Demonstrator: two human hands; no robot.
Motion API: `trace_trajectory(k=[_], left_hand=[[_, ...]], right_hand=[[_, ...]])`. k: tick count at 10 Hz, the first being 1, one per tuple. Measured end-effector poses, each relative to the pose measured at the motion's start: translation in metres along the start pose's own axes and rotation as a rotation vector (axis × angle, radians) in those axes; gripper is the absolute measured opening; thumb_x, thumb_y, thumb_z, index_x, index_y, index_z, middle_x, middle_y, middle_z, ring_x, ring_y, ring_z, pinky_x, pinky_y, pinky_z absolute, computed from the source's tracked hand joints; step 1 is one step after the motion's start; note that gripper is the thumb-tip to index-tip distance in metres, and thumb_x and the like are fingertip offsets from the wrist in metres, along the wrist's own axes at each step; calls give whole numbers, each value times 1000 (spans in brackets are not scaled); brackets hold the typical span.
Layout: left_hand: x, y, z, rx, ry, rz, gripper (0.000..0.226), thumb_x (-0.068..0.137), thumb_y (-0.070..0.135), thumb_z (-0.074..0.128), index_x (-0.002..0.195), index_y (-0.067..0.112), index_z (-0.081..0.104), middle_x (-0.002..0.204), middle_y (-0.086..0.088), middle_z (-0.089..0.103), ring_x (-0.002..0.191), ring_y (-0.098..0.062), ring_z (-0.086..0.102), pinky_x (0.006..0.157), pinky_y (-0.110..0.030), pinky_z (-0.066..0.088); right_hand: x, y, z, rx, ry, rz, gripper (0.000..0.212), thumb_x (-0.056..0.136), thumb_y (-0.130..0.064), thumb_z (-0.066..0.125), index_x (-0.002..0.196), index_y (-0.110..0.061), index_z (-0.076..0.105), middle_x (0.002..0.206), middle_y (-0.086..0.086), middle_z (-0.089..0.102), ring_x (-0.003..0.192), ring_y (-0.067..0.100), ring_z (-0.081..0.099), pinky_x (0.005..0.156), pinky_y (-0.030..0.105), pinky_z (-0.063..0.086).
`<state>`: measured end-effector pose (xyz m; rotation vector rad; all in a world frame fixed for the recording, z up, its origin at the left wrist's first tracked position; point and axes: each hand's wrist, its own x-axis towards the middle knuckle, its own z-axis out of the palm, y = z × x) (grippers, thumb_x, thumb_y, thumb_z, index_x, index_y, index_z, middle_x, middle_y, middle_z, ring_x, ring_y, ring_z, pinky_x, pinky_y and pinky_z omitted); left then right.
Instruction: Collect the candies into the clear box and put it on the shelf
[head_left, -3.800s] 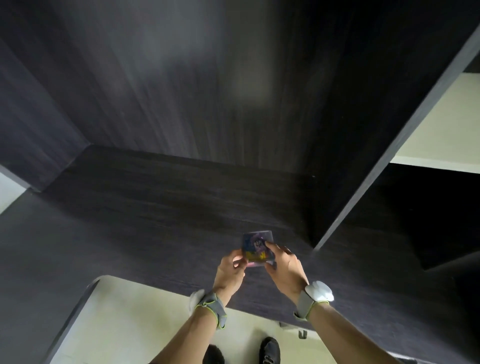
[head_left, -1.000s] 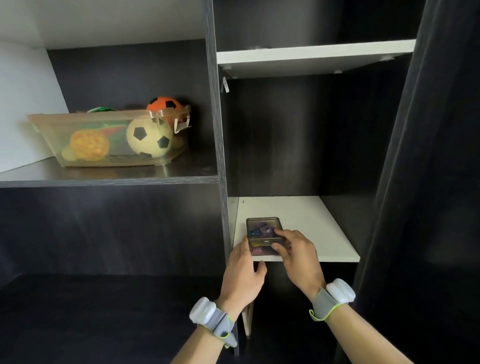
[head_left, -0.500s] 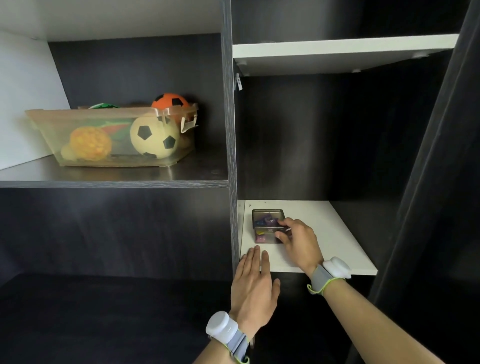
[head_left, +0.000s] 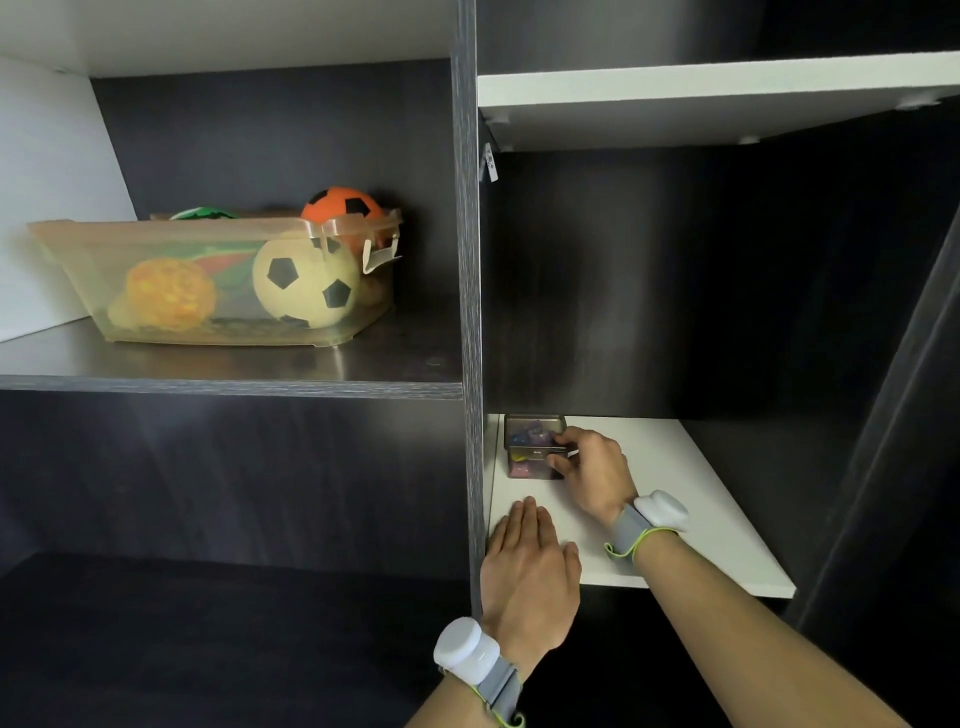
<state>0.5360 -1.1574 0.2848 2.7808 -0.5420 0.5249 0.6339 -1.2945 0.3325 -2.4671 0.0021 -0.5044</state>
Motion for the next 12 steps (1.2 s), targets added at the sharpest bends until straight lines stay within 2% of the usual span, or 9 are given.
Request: trace_trajectory(k=[1,3,5,7,8,9,10,11,12], left_hand=[[12,4,0,59,15,-47,58,98,41,40,141,6,55,149,-12,53,141,-22,47,118,-41,33],[27,4,8,68,5,-74,62,93,42,40,140,5,55,149,-13,53,142,-26,46,120,-46,30],[26,6,10,44,22,-105,56,84,42,51,125,8,68,135,-11,66,129,-26,59,112,-46,43],[28,8,13,46,81,-117,54,82,41,52,123,9,69,133,-10,67,127,-26,60,112,-46,43],[27,9,11,43,87,-113,53,82,40,51,123,10,68,134,-10,66,128,-27,59,112,-46,42],[27,7,12,32,100,-102,49,83,38,49,120,11,67,132,-10,66,126,-28,59,111,-47,42],[28,8,9,29,115,-95,44,83,36,48,115,12,67,125,-9,67,119,-28,60,109,-46,43],[26,7,12,7,136,-79,41,84,38,45,110,13,66,116,-8,66,110,-28,60,105,-44,44],[24,8,7,27,116,-85,43,87,39,42,111,14,67,116,-8,67,109,-27,60,103,-43,46]], right_hand=[[16,0,4,11,-20,29,28,89,-22,71,116,-17,68,112,11,74,99,35,68,87,36,51],[41,0,13,58,-34,49,26,88,-21,72,114,-16,67,111,14,73,100,38,68,90,39,52],[60,3,21,65,-31,69,27,88,-26,73,113,-20,66,113,14,72,104,39,66,87,38,50],[68,3,22,59,-63,68,21,88,-23,68,108,-23,61,109,13,71,99,41,65,80,36,48],[67,0,18,35,-108,35,26,89,-18,65,112,-20,54,110,14,70,99,42,63,82,40,50],[57,-2,7,43,-206,-39,41,89,-15,65,123,-19,43,111,14,69,95,41,65,85,45,53],[42,-1,-4,63,-212,-28,46,90,-18,64,130,-22,40,107,14,68,93,38,66,85,44,54],[15,7,-14,41,-251,8,41,91,-24,63,128,-23,46,108,9,67,99,33,65,91,41,53],[-3,12,-24,49,-260,34,35,91,-27,63,123,-25,50,107,5,67,99,29,64,93,39,52]])
